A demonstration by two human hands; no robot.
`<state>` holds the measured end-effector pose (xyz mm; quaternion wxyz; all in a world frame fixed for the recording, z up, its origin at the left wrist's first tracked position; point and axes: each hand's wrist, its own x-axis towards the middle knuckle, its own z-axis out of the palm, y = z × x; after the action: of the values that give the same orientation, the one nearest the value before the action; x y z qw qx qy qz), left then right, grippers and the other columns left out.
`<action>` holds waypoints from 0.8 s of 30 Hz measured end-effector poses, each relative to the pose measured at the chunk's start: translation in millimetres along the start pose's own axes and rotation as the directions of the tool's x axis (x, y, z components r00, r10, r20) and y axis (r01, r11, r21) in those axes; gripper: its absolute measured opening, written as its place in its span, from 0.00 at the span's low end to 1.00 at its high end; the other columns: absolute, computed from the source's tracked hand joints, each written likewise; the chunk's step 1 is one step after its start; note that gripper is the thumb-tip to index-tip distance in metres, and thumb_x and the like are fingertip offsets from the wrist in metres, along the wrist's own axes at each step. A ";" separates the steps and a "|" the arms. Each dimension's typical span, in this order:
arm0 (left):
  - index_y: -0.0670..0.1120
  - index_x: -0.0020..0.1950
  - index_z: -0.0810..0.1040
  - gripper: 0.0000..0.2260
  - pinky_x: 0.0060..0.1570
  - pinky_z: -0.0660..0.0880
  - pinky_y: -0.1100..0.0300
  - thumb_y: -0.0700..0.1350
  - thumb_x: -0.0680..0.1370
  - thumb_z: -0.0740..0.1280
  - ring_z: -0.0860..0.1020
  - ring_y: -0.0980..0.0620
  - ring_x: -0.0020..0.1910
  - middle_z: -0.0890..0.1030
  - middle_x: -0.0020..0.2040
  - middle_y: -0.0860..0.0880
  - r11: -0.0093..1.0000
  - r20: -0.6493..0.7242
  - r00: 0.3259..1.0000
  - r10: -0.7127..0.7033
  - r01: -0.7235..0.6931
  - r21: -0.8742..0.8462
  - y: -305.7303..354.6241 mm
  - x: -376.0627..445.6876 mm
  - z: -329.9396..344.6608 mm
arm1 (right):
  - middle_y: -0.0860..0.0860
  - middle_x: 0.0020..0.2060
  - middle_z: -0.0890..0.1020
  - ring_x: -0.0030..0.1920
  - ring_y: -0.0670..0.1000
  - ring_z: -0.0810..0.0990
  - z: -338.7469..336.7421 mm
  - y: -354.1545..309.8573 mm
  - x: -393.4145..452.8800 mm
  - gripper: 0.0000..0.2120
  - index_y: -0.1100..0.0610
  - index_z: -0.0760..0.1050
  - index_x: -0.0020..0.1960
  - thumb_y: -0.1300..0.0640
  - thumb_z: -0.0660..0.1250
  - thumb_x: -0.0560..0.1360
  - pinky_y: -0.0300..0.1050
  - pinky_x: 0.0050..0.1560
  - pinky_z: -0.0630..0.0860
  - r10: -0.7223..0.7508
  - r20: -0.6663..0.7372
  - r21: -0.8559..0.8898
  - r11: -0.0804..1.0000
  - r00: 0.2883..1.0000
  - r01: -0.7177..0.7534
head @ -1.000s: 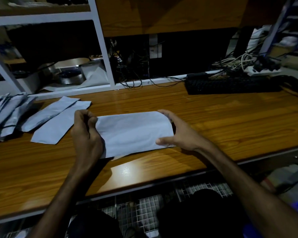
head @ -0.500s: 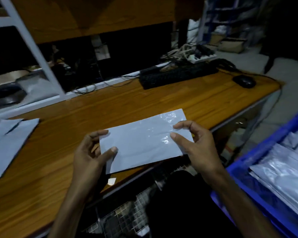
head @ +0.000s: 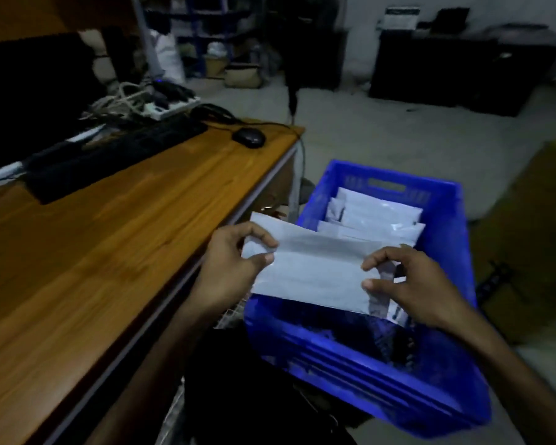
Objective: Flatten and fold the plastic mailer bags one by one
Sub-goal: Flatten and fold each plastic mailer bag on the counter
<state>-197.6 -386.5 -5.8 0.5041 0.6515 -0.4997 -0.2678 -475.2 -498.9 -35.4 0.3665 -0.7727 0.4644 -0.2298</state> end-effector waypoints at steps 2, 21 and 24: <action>0.46 0.41 0.83 0.12 0.47 0.76 0.59 0.29 0.72 0.74 0.83 0.57 0.44 0.86 0.43 0.53 0.999 0.083 0.997 0.008 -0.012 0.044 -6.2 26.0 30.5 | 0.50 0.51 0.82 0.49 0.45 0.80 -10.2 22.1 3.9 0.13 0.45 0.82 0.44 0.58 0.83 0.68 0.40 0.49 0.74 0.072 0.001 -0.087 0.994 0.997 -0.072; 0.44 0.67 0.75 0.22 0.65 0.73 0.57 0.30 0.74 0.67 0.74 0.46 0.69 0.71 0.69 0.45 0.873 0.421 0.860 -0.286 0.052 0.486 -110.1 113.9 162.4 | 0.58 0.75 0.54 0.70 0.64 0.70 5.5 69.8 65.3 0.39 0.53 0.64 0.77 0.45 0.78 0.73 0.56 0.68 0.74 0.553 0.192 -0.705 0.653 0.811 -0.278; 0.35 0.62 0.74 0.16 0.62 0.70 0.53 0.30 0.75 0.65 0.73 0.41 0.66 0.68 0.59 0.45 0.793 0.496 0.832 -0.248 -0.120 0.597 -108.1 113.6 166.7 | 0.56 0.70 0.61 0.69 0.62 0.71 20.2 65.8 62.0 0.35 0.52 0.67 0.74 0.46 0.78 0.73 0.57 0.65 0.76 0.482 0.310 -0.710 0.691 0.819 -0.138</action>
<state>-258.0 -556.9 -146.2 0.0934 0.6895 -0.6582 -0.2874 -468.6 -566.5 -98.5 0.2067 -0.7889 0.5383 0.2127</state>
